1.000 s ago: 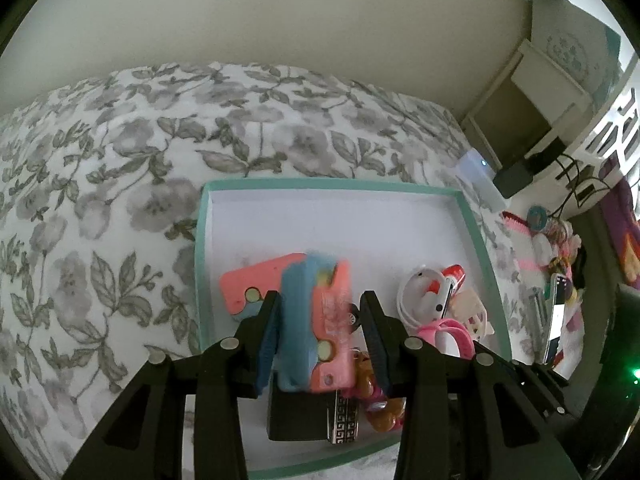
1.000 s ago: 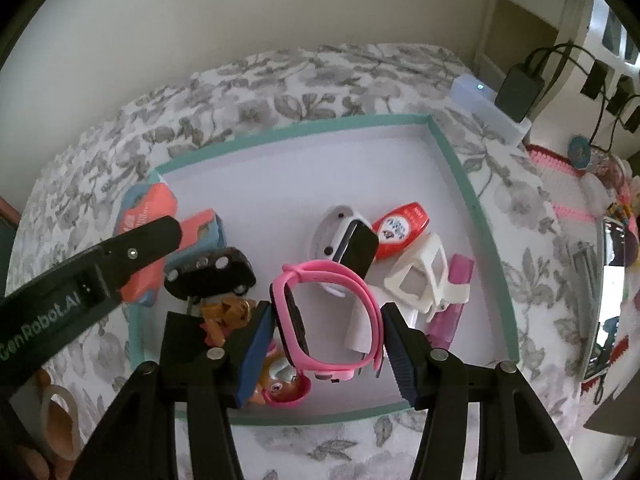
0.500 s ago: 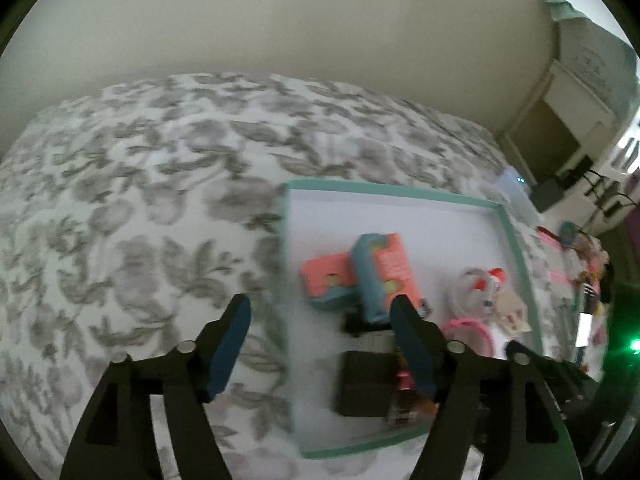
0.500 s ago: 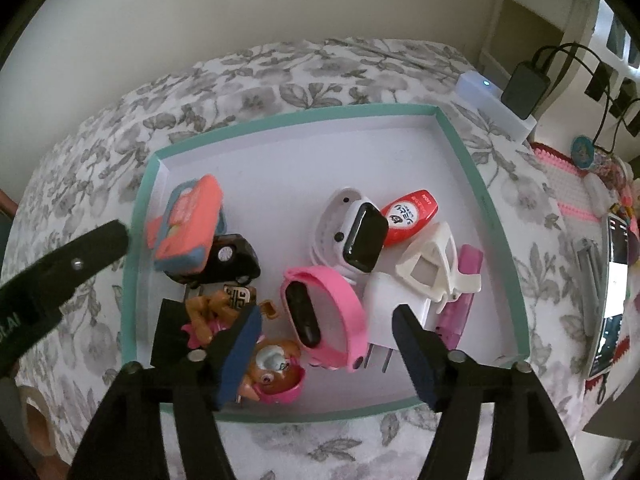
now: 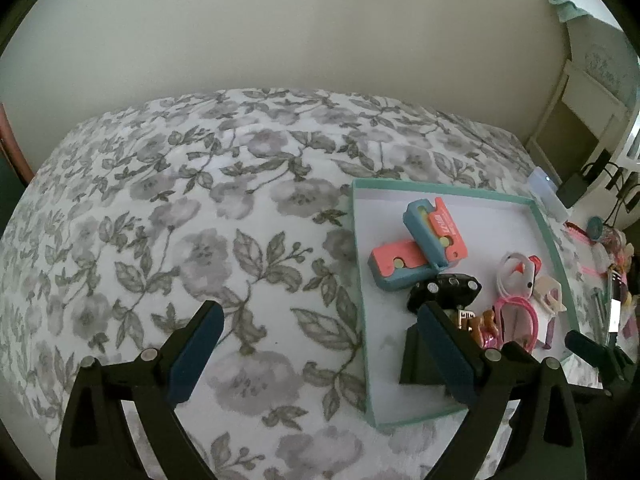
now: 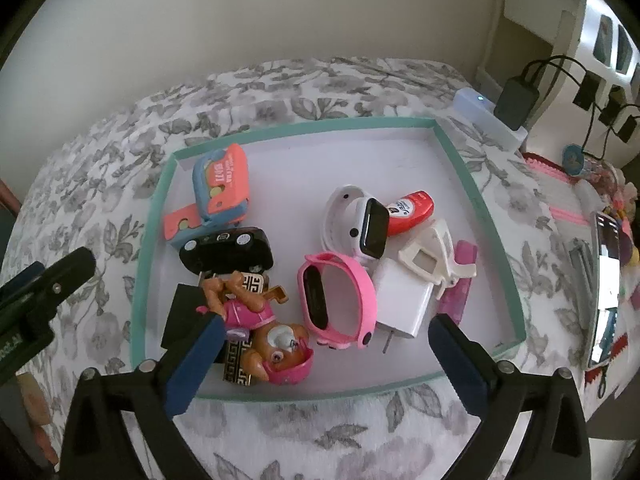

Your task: Organize rigid objects

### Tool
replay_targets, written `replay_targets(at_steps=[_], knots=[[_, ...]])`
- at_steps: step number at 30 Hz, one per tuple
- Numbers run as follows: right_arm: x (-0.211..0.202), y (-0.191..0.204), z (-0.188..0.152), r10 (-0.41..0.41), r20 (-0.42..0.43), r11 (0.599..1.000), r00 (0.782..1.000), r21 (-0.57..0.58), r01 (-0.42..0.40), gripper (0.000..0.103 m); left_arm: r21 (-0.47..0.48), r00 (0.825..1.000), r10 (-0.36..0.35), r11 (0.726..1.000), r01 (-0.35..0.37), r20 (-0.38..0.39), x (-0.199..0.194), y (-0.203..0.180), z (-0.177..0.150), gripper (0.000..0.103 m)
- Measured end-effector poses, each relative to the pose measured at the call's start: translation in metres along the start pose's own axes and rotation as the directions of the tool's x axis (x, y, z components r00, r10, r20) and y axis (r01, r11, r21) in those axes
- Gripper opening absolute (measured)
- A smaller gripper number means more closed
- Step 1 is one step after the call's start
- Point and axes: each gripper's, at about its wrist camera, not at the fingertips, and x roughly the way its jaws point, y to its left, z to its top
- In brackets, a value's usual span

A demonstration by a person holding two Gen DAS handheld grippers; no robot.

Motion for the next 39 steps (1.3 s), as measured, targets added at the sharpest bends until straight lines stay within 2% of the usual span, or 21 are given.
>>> replay_targets(at_steps=[9, 20, 25, 39], knots=[[-0.017, 0.001, -0.011, 0.013, 0.028, 1.000, 1.000, 0.012, -0.013, 0.103, 0.010, 0.997, 0.051, 0.999, -0.052, 0.063, -0.027, 0.009, -0.010, 0.098], [-0.036, 0.004, -0.020, 0.013, 0.070, 1.000, 0.997, 0.006, -0.013, 0.103, 0.037, 0.992, 0.121, 0.992, -0.122, 0.034, -0.031, 0.011, -0.020, 0.098], [-0.042, 0.007, -0.022, 0.013, 0.082, 1.000, 0.997, -0.001, -0.013, 0.103, 0.034, 0.994, 0.104, 0.994, -0.105, 0.036, -0.034, 0.012, -0.022, 0.098], [-0.050, 0.011, -0.027, 0.011, 0.096, 1.000, 0.995, -0.011, -0.010, 0.103, 0.028, 0.991, 0.120, 0.992, -0.122, 0.058, -0.042, 0.012, -0.025, 0.098]])
